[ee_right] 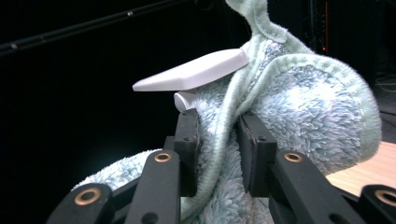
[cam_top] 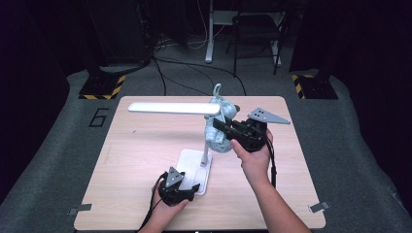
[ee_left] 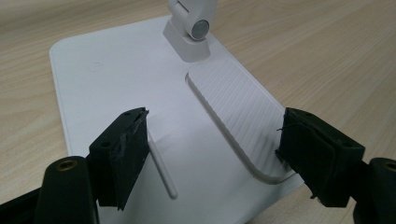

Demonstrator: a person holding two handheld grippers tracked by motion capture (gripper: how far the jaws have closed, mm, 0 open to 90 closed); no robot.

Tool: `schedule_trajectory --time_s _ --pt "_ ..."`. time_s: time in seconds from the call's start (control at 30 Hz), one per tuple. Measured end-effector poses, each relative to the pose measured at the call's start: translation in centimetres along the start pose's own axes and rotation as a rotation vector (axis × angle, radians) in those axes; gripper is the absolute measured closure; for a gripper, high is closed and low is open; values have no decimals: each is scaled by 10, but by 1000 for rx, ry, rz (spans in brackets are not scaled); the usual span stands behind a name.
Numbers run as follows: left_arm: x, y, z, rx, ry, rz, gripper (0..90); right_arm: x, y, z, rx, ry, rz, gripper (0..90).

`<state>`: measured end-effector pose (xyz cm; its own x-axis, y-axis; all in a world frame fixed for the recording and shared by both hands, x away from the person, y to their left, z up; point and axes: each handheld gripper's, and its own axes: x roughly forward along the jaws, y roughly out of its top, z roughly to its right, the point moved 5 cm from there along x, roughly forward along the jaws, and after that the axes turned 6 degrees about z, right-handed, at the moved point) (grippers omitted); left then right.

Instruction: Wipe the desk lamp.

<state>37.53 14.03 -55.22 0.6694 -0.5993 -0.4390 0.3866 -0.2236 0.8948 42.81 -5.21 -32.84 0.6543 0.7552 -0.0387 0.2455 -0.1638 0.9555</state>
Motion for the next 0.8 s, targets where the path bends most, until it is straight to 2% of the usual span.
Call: schedule_trajectory --time_s 0.07,0.17,0.3,0.47,0.67,0.8 --pt "0 0 0 1 -1 -1 239 1 -3 1 20 7 7 714" --pt "0 0 0 3 -1 -1 239 2 -7 3 14 3 13 714" --pt "0 0 0 -2 -1 0 239 6 -24 7 -10 -22 -42 714" --pt "-1 0 -2 18 2 -11 240 13 -54 17 11 -46 -112 714" --pt "-1 0 -2 13 -3 -19 242 21 -99 29 16 -83 -204 713" --pt "-1 0 -2 7 -2 -15 242 26 -130 37 61 -106 -264 713"
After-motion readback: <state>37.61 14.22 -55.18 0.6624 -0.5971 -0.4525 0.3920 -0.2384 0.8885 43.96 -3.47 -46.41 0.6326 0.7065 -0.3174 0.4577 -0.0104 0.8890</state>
